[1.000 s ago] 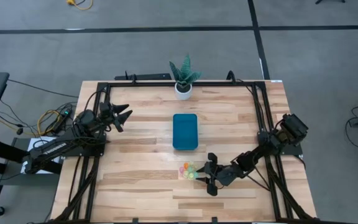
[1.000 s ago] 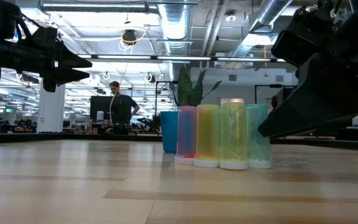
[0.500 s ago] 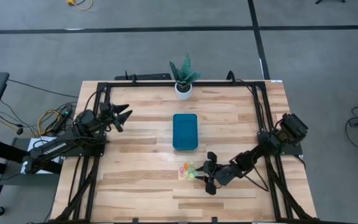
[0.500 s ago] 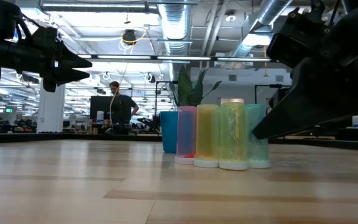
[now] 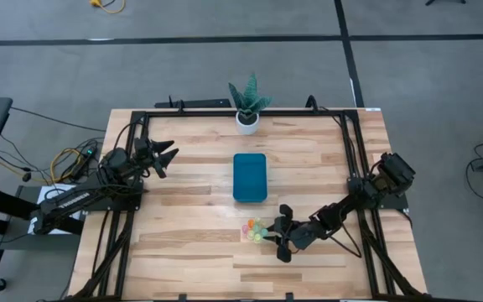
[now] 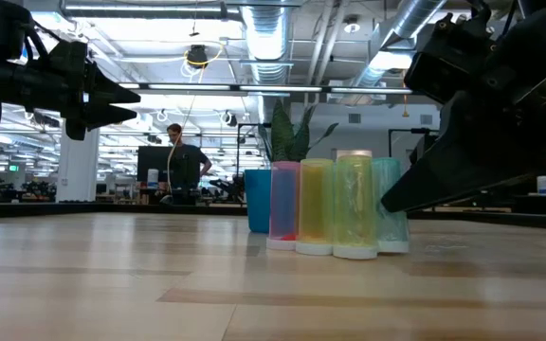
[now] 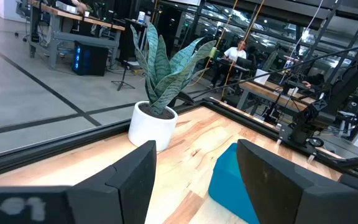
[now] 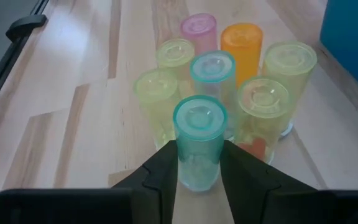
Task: Pick and place pill bottles into a basket
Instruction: Put the blue pill bottle into the blue container
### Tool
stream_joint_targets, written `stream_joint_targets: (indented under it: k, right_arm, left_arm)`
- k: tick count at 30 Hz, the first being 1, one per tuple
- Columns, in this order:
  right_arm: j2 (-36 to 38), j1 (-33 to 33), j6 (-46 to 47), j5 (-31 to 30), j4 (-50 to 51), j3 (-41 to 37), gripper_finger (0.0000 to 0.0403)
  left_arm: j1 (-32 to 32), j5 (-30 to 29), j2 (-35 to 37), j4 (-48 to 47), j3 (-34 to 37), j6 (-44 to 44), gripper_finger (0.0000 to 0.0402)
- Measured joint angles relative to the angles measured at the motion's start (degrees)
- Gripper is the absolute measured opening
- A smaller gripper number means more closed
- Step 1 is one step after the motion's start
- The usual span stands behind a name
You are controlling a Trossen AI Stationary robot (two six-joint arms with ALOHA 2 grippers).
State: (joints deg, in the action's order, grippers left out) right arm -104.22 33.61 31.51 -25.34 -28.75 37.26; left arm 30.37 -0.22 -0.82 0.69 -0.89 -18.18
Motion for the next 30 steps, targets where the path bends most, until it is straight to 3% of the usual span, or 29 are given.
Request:
stream_joint_targets:
  k: [18,24,30]
  right_arm:
    - [1.92,0.02,4.13,10.92,1.79,0.07,0.0103]
    - [8.62,0.12,3.86,11.27,8.71,-0.11,0.0103]
    - [16.89,-1.29,-2.57,8.18,10.8,-0.09,0.0103]
  left_arm:
    - [0.0,-0.01,0.0,0.0,0.0,0.01,0.0213]
    - [0.0,0.0,0.01,0.0,-0.01,-0.01,0.0213]
    - [0.0,0.01,0.0,0.0,0.0,-0.01,0.0213]
